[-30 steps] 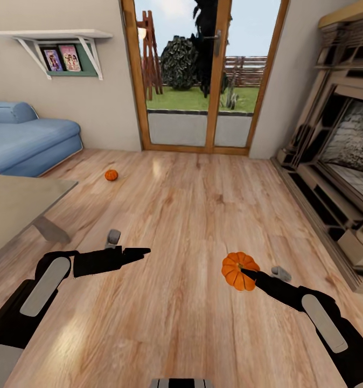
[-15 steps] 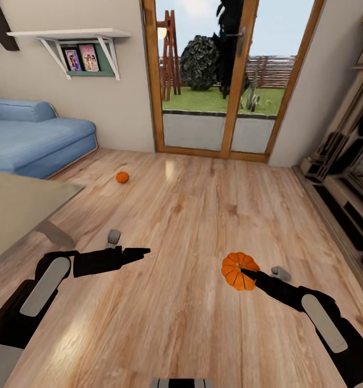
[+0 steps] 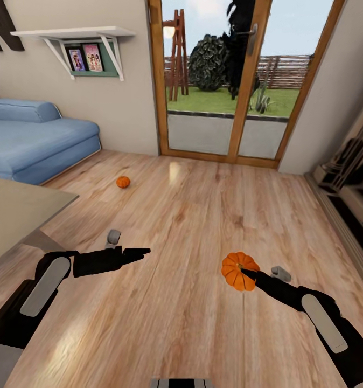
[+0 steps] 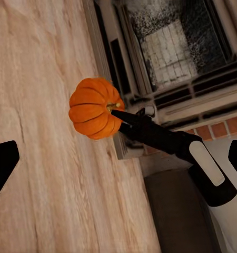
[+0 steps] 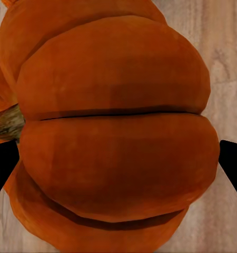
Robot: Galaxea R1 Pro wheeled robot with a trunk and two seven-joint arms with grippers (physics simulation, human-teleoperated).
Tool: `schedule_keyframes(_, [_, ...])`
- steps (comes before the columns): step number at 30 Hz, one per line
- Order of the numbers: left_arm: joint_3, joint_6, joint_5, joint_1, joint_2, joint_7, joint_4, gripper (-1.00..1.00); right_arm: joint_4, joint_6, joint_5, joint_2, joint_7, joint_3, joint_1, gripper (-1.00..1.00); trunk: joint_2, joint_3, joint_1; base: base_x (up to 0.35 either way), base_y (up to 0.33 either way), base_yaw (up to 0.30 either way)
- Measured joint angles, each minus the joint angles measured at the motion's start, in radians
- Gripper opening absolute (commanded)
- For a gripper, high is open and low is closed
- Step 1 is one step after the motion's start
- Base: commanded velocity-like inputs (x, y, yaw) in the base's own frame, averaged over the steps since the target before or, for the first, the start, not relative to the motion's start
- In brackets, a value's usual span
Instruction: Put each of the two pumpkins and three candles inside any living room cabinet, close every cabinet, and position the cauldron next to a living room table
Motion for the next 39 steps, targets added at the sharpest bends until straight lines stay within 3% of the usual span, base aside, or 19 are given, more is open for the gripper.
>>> schedule_keyframes(39, [0.000,0.000,0.000,-0.001,0.000,0.000,0.000,1.00,-0.002,0.000,0.001,0.001,0.000,0.000,0.000,-1.00,0.000,0.001,0.000,0.324,-0.123,0.119])
